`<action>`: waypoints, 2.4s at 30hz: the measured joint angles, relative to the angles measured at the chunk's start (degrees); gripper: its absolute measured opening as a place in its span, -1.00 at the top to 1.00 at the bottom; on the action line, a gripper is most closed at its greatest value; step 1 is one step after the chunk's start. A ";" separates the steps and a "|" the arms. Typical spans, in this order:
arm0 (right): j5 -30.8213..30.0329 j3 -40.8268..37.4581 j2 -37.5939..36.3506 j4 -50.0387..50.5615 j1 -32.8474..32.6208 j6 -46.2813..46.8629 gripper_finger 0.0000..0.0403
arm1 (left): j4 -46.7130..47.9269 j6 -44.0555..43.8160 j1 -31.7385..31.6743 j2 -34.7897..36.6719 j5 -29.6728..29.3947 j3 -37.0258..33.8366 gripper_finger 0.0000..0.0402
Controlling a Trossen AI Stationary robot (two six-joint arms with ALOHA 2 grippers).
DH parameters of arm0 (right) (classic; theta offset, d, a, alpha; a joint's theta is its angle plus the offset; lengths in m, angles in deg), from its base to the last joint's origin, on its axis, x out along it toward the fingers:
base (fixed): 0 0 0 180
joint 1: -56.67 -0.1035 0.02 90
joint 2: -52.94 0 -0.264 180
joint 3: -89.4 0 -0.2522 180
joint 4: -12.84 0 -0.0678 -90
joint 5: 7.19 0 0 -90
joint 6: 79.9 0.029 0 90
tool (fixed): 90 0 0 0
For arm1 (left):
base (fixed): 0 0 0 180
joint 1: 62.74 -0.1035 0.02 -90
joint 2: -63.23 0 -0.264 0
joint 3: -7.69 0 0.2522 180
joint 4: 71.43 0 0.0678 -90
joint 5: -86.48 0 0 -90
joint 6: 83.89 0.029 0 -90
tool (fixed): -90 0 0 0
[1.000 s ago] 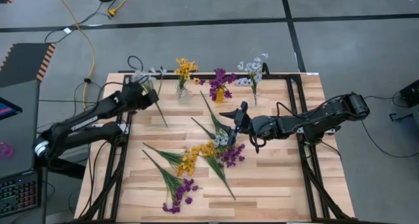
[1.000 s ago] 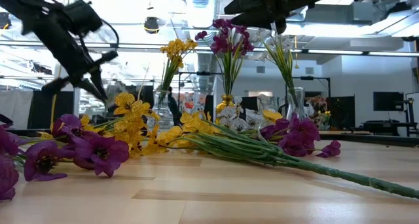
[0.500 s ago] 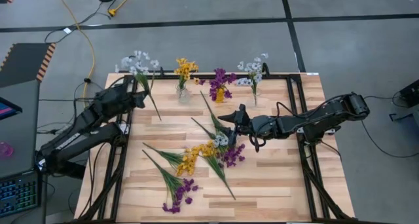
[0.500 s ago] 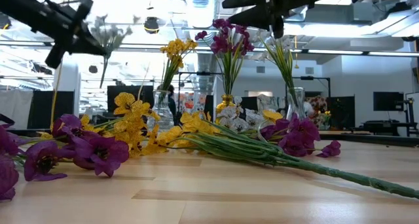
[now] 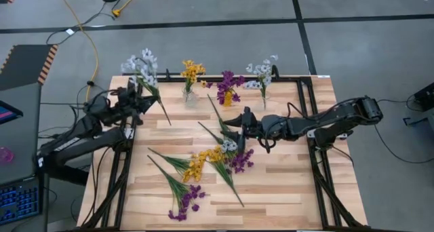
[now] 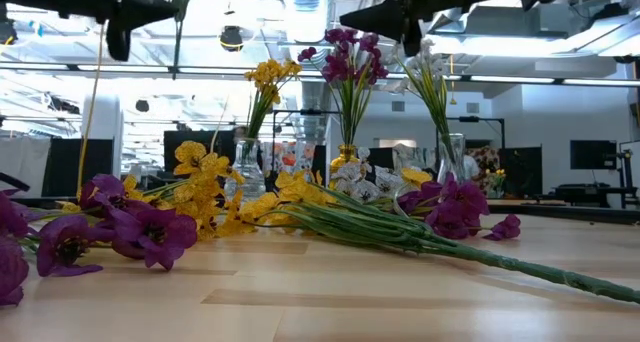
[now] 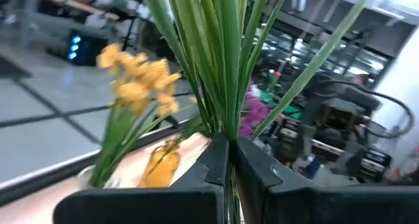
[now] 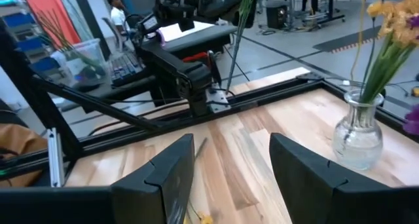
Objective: Sort flowers into vase by color
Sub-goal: Put the left white flowers into the right transparent vase
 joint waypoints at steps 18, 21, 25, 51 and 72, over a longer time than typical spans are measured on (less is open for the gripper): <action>6.23 0.00 0.00 -6.21 3.10 -7.63 -0.12 | -32.45 12.62 16.34 -29.31 -0.52 0.00 1.00; 6.28 0.00 0.00 -6.21 3.08 -7.76 -0.12 | -37.00 13.91 18.10 -34.25 -0.56 0.00 1.00; 6.40 0.00 0.00 -6.21 2.97 -10.62 -0.12 | -43.41 16.29 20.46 -40.10 -0.76 0.00 1.00; 5.75 0.00 0.00 -6.45 2.62 -12.06 -0.12 | -54.68 28.36 29.93 -70.52 -10.78 15.66 1.00; 5.62 0.00 0.00 -6.43 2.61 -12.07 0.34 | -53.21 28.47 30.44 -71.08 -10.93 16.68 1.00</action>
